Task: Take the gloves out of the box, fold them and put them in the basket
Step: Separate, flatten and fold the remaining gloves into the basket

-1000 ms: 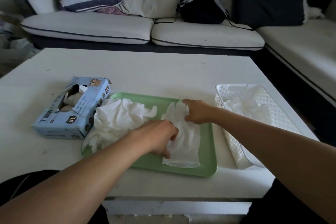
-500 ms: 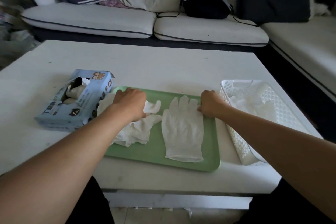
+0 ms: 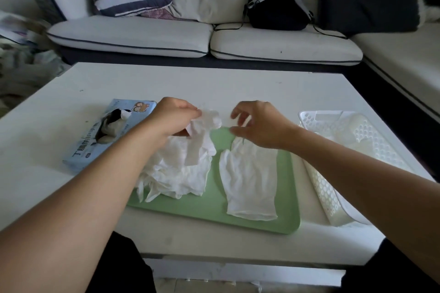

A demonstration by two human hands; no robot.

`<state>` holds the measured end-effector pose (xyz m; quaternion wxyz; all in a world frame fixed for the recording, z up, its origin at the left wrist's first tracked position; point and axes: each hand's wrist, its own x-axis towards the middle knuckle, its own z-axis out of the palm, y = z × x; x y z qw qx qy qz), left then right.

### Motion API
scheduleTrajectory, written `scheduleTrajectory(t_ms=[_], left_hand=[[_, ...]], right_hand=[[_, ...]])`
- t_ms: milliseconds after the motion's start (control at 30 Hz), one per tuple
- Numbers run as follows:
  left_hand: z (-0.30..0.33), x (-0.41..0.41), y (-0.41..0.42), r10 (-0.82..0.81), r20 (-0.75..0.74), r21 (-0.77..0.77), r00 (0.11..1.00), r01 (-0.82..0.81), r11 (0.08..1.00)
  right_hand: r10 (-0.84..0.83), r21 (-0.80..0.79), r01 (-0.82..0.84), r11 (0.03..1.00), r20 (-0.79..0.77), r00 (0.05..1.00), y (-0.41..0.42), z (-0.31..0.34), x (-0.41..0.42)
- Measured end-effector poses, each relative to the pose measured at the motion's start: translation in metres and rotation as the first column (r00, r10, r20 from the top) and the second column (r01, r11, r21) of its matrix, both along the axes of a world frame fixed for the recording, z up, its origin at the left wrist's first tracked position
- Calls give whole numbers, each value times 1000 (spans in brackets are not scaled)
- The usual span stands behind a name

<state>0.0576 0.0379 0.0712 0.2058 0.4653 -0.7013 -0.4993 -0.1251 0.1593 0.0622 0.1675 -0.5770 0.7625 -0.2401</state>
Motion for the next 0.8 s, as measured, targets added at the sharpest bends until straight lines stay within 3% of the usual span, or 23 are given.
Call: scheduleTrajectory(t_ms=[67,100,200,333,467,633,700,733,800], left_hand=[[6,-5,7,29,-256,355,966,66,933],[7,-8,9,38,-342,445,939,126,886],[4,-15,14,31,-439,439,898,184,879],[-2,-17,13,144,-430,410,891,51,911],[-7,-16,6,330,-468,400,820,-136,906],[-10,-20,7,393,-429,343,813,-256,904],[-5,-23,13,325,-347,175,880,-279,944],[0,-24,18,226,-327,81,918,-211,974],[9,-26,32,-94,-357,25,929,111,994]], right_hand=[[66,-9,-68,998,414,908,3,8,19],[73,-10,-82,997,564,822,5,11,25],[75,-45,-63,997,775,628,10,13,26],[19,-76,63,995,776,631,17,15,14],[-62,-53,157,986,764,642,27,18,-3],[-82,-73,284,956,864,496,36,27,-18],[-42,-89,276,957,899,437,38,34,-22],[-18,-94,262,961,917,397,38,37,-22],[14,-93,219,971,941,339,38,40,-20]])
